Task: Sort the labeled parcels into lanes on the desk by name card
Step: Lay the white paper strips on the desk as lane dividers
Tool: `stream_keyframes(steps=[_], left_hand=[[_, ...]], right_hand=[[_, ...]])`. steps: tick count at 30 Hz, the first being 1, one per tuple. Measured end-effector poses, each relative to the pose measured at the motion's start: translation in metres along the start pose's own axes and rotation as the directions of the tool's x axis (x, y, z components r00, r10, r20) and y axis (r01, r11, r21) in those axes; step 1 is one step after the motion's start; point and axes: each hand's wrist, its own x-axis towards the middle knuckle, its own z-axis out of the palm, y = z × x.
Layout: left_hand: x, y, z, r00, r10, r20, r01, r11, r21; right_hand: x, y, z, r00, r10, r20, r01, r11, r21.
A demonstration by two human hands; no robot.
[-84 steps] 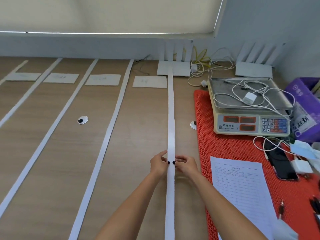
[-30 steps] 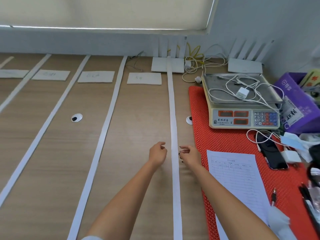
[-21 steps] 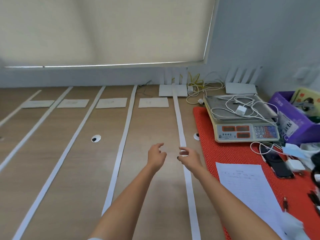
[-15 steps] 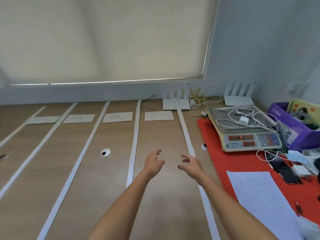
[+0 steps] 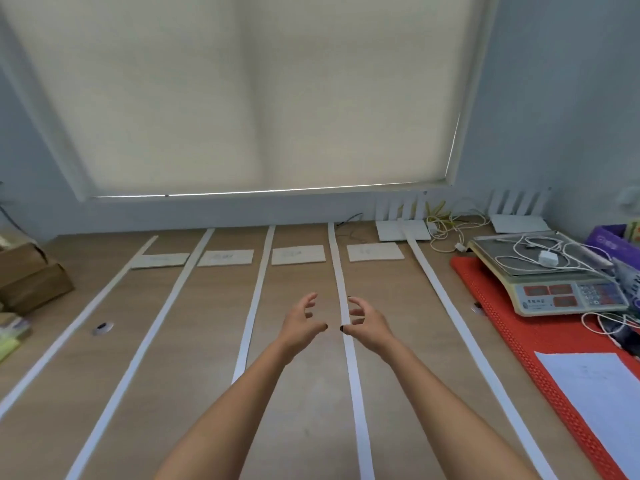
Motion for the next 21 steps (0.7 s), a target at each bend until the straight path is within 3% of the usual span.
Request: stream_keyframes(steps=[13,21], left_hand=[[-0.018,-0.043,-0.124,0.994,-0.054,-0.092,0.052,0.998,-0.023],[-0.014,-0.113,-0.245,0.998,-0.041,-0.049,0.042,0.999,0.007]], right_hand=[[0.008,-0.058,0.122,0.996,-0.029,0.08,0.029,1.0,-0.008],[0.022,-0.112,0.254,0.997,-0.037,0.068,0.038,0.999,-0.013]])
